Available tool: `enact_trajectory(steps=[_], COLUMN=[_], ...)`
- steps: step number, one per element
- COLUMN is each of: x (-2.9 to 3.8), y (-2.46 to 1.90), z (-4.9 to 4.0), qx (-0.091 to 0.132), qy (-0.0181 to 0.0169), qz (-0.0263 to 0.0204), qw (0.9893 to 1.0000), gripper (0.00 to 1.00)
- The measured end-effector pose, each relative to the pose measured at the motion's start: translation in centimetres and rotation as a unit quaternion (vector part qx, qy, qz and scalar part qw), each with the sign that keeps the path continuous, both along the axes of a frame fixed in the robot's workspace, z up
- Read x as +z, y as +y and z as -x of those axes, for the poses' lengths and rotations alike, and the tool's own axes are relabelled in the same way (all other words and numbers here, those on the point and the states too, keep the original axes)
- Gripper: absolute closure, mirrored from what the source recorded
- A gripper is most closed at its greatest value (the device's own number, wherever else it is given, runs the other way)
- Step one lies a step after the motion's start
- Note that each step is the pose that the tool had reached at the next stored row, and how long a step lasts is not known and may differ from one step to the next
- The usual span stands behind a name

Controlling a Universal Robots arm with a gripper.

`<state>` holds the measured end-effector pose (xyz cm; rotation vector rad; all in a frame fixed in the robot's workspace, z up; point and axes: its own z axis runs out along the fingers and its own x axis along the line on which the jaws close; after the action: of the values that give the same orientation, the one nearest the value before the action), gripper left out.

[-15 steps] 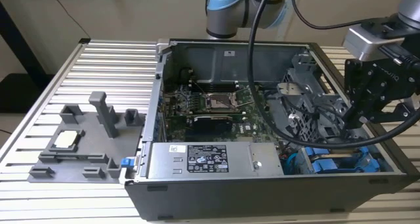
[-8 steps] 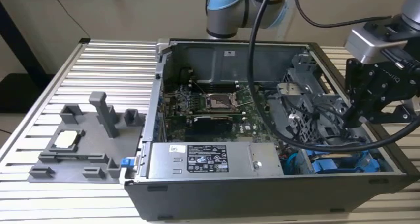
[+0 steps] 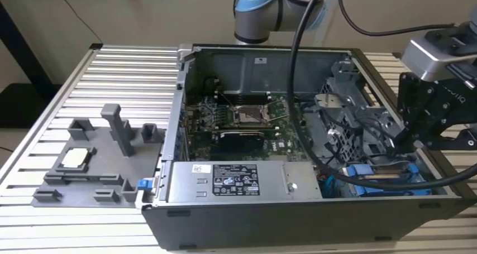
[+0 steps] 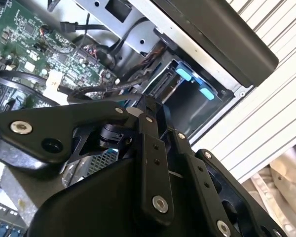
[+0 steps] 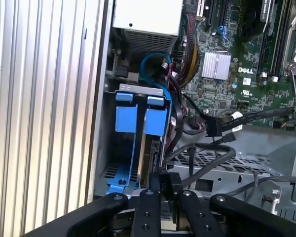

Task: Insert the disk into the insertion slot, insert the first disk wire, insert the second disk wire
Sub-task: 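Insert the first disk wire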

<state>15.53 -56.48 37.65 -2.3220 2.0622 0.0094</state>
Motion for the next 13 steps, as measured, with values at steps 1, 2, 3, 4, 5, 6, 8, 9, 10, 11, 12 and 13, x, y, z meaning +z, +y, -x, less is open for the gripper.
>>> enact_trajectory(steps=[1, 2, 3, 4, 5, 6, 8, 9, 10, 11, 12, 13], x=[0.0, 0.0, 0.0, 0.0, -0.01, -0.02, -0.09, -0.12, -0.16, -0.22, -0.29, -0.34], y=[-0.21, -0.41, -0.62, -0.81, -0.94, -0.98, -0.99, -0.98, -0.98, -0.98, -0.98, -0.99], z=[-0.02, -0.03, -0.05, -0.07, -0.08, -0.09, -0.09, -0.09, -0.1, -0.1, -0.13, -0.23], qx=[0.0, -0.001, -0.001, -0.002, -0.002, -0.004, -0.01, -0.013, -0.017, -0.019, -0.02, -0.02], qy=[0.0008, 0.0014, 0.002, 0.0024, 0.0025, 0.0026, 0.0026, 0.0027, 0.0027, 0.0028, 0.004, 0.0068], qz=[0.0, 0.0, 0.0, 0.0, 0.0, 0.0, -0.0038, -0.0096, -0.0148, -0.0158, -0.0159, -0.0157], qw=[1.0, 1.0, 1.0, 1.0, 1.0, 1.0, 0.9999, 0.9999, 0.9997, 0.9997, 0.9997, 0.9996], gripper=[0.81, 0.81, 0.81, 0.81, 0.81, 0.81, 0.81, 0.81, 0.81, 0.81, 0.81, 0.81])
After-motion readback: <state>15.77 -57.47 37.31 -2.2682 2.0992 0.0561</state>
